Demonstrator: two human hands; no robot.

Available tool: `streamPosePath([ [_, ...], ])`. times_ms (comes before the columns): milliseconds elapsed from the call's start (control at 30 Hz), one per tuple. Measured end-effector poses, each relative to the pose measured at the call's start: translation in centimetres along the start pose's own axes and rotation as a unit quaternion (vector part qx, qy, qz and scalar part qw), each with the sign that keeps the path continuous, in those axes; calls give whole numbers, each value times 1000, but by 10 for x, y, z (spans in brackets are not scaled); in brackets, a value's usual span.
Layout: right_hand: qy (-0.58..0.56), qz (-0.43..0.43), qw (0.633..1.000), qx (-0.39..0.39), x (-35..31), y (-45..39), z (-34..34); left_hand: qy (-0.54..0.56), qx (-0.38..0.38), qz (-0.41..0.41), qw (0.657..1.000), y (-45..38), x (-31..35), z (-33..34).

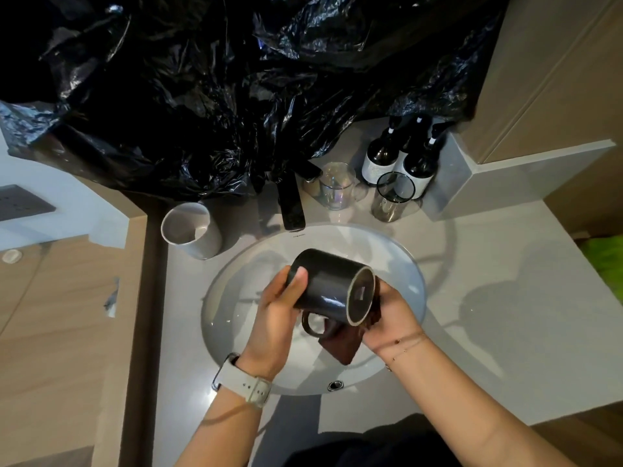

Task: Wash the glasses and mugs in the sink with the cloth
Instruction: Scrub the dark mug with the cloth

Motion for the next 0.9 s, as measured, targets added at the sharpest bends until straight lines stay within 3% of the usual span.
streamPosePath([
  [133, 131, -187, 973, 24, -14, 15, 2, 165, 26, -179, 970, 8, -19, 1],
  [200, 291, -320, 901, -16, -18, 32, 2, 209, 21, -250, 945, 14, -24, 6],
  [300, 457, -451, 758, -115, -15, 53, 3, 207, 31, -265, 941, 15, -30, 7],
  [400, 503, -492, 693, -156, -16, 60, 11, 179, 48, -278, 942, 13, -33, 10],
  [500, 528, -503, 673, -122, -34, 45, 25, 167, 54, -259, 950, 12, -26, 9],
  [600, 529, -487, 688, -100, -48, 40, 22, 173, 69, -217, 958, 9, -15, 3],
  [767, 535, -456, 683, -198, -28, 61, 30, 176, 89, -248, 948, 14, -20, 8],
  [900, 532, -485, 681, -129, -47, 38, 35, 193, 65, -249, 947, 27, -23, 19],
])
Point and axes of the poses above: each hand's wrist, its own y-axis away from the middle knuckle, its own z-axis out of the palm, x = y × z, the point moved 5 cm from there along -y, towards the middle knuckle, and after that the axes turned 10 degrees about -y, right-handed, at the moved point
